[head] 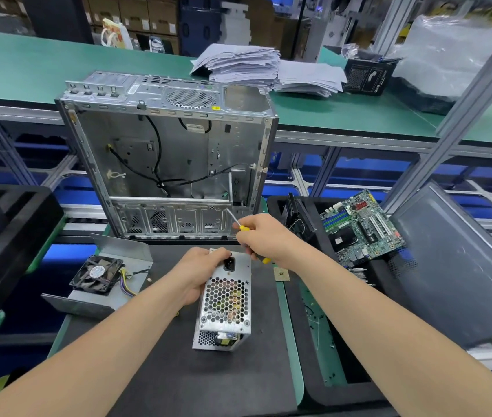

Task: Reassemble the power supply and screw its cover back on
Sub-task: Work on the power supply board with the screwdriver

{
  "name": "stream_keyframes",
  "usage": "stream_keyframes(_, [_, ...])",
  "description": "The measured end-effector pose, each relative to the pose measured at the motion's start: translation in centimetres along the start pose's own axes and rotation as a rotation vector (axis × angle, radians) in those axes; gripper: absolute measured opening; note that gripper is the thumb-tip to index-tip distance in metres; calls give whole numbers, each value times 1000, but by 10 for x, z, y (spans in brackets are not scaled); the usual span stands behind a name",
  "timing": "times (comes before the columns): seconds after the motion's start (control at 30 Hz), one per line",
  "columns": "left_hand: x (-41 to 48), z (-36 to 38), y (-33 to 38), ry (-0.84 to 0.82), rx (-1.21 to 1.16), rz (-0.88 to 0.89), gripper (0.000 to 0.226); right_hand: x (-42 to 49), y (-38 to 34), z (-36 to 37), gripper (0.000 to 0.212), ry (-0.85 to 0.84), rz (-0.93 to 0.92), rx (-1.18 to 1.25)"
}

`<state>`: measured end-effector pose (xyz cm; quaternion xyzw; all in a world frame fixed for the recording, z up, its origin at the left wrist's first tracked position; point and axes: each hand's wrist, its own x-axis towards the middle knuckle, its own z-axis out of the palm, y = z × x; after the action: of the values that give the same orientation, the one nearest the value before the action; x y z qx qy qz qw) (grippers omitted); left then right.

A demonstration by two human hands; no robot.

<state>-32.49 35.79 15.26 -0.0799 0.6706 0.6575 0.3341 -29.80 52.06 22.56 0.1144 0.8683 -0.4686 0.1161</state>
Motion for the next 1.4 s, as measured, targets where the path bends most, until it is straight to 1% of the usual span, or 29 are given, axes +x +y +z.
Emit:
stream_keyframes(0.07, [-1,1,-1,18,-18,-3,24,-6,-4,-6,20,18,-86,-104])
stream_keyframes(0.13, [-2,1,-1,24,-42,-16,26,-11,-7,-11,19,97,-161,-142])
stream_keyframes(0.17, [-2,1,-2,16,-54,-31,28,-14,-8,-12,22,158,-190,-131])
stream_keyframes(0.23, [-4,-2,-1,-13,-67,-62,31,-16,-10,-16,19,277,-233,-102])
stream_keyframes(0.33, [-6,-6,1,-56,-59,-79,34,-19,-13,-21,15,348,-270,-27])
stream_keyframes(0.4, [-7,-7,2,-69,-55,-85,34,-21,-16,-24,14,350,-280,37])
stream_keyframes(0.47, [-9,-7,3,-72,-69,-98,32,-23,-19,-27,16,352,-304,43])
stream_keyframes(0.6, [-15,-8,6,-93,-108,-127,30,-27,-22,-28,24,407,-411,-79])
stream_keyframes(0.77, [-18,-6,8,-99,-128,-140,33,-32,-23,-21,26,351,-489,-137])
stream_keyframes(1.13, [-14,-10,6,-108,-128,-148,37,-31,-17,-12,27,325,-461,-116])
stream_keyframes(1.4, [-15,-11,5,-108,-125,-140,38,-30,-17,-11,26,336,-456,-112])
